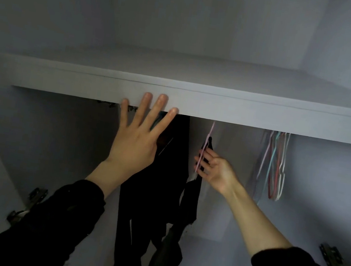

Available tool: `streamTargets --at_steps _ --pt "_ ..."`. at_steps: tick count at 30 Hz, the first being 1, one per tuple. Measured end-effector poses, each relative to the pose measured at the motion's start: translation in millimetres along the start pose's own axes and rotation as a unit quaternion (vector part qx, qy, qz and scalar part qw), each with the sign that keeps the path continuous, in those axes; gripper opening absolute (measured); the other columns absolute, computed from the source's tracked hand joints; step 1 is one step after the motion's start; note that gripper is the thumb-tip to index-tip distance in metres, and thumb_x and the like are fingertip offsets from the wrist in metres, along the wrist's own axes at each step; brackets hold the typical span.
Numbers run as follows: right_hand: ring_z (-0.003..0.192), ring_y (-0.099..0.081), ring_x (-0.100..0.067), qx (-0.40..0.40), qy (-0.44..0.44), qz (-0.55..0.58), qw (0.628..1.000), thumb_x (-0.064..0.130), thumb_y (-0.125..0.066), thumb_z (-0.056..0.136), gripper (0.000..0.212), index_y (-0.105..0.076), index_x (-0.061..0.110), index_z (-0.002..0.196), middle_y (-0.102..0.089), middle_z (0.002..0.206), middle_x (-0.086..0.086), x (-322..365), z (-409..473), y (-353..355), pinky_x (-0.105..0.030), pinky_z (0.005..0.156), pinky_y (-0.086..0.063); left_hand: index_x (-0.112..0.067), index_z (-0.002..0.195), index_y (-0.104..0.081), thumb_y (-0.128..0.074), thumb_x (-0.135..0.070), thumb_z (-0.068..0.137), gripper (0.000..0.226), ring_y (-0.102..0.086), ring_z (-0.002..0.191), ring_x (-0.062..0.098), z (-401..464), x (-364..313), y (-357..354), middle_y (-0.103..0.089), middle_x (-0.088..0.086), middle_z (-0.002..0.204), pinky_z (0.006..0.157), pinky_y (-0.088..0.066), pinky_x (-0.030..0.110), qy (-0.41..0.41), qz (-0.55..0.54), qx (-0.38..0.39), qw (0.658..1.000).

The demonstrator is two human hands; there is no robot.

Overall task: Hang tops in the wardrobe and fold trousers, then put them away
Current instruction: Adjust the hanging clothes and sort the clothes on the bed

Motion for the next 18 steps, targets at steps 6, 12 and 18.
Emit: streamTargets --at_steps 6,12,18 --pt "0.092 -0.061 -0.016 0.018 0.022 0.014 0.999 -0.007 -0.023 0.086 0.05 -0.048 0.013 0.126 -0.062 0.104 0.001 21.2 34.1 -23.9 -0.034 0.076 -0.048 -0.022 0.15 -0.005 -0.037 -0.017 0.076 0.081 0.008 0.143 0.032 0.4 1.2 -5.1 -0.001 0.007 0.157 0.106 -0.001 0.069 0.005 0.021 -0.003 1.0" --pt "0.087 -0.059 -0.018 0.026 0.015 0.031 0.999 -0.006 -0.024 0.087 0.041 -0.057 0.013 0.103 -0.061 0.099 -0.002 30.0 54.1 -40.8 -0.036 0.075 -0.047 -0.02 0.148 -0.013 -0.028 -0.026 0.077 0.073 0.005 0.142 0.032 3.3 0.5 -1.1 -0.006 0.008 0.155 0.104 -0.002 0.068 0.005 0.024 0.0 1.0" --pt "0.093 -0.055 -0.016 0.038 0.054 0.074 0.995 -0.007 -0.02 0.09 0.046 -0.052 0.013 0.117 -0.058 0.108 -0.001 25.4 53.3 -52.2 -0.028 0.071 -0.042 -0.019 0.147 -0.016 -0.027 -0.026 0.08 0.069 0.005 0.143 0.031 4.8 -0.9 3.8 -0.005 0.009 0.155 0.105 -0.006 0.069 0.007 0.019 -0.005 1.0"
Point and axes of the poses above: each hand's wrist, its own z-axis towards the middle knuckle, its own y-axis out of the back of the hand, x = y × z, the point moved 2 cm from there along z, towards the middle knuckle
